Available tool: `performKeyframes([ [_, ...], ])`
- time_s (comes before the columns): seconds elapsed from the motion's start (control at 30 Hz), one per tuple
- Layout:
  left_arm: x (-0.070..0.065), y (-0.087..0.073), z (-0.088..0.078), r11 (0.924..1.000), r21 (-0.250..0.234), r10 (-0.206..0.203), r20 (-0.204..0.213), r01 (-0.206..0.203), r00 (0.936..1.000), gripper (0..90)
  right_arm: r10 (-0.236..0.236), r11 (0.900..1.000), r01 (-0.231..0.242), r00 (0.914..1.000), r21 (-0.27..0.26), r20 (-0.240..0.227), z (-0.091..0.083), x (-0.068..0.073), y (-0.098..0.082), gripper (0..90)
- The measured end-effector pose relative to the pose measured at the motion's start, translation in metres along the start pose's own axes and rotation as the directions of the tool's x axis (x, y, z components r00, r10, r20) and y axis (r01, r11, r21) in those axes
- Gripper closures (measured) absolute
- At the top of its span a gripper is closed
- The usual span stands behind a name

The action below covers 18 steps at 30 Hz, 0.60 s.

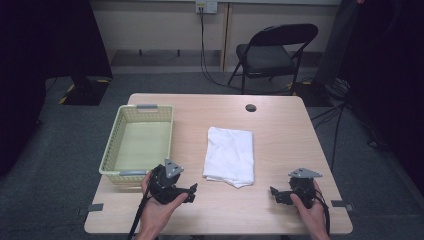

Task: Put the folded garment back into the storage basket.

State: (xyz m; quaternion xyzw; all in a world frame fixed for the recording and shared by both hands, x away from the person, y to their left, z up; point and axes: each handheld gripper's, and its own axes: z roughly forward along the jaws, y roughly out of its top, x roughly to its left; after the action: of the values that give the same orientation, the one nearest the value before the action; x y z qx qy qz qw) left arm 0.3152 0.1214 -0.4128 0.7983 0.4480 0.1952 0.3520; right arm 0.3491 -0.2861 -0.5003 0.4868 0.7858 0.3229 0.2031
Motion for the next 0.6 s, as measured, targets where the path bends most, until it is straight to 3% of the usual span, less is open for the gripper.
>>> performKeyframes([
  [0.17,-0.008,0.008,0.003,0.9999,-0.017,0.002,0.018,-0.001,0.9998,5.4,0.0,1.0,0.0,1.0,0.0,0.0,0.0,0.0,0.0,0.0],
  [0.6,-0.021,0.019,0.019,1.0,-0.002,0.008,0.05,-0.008,0.9987,6.6,0.0,1.0,0.0,1.0,0.0,0.0,0.0,0.0,0.0,0.0],
])
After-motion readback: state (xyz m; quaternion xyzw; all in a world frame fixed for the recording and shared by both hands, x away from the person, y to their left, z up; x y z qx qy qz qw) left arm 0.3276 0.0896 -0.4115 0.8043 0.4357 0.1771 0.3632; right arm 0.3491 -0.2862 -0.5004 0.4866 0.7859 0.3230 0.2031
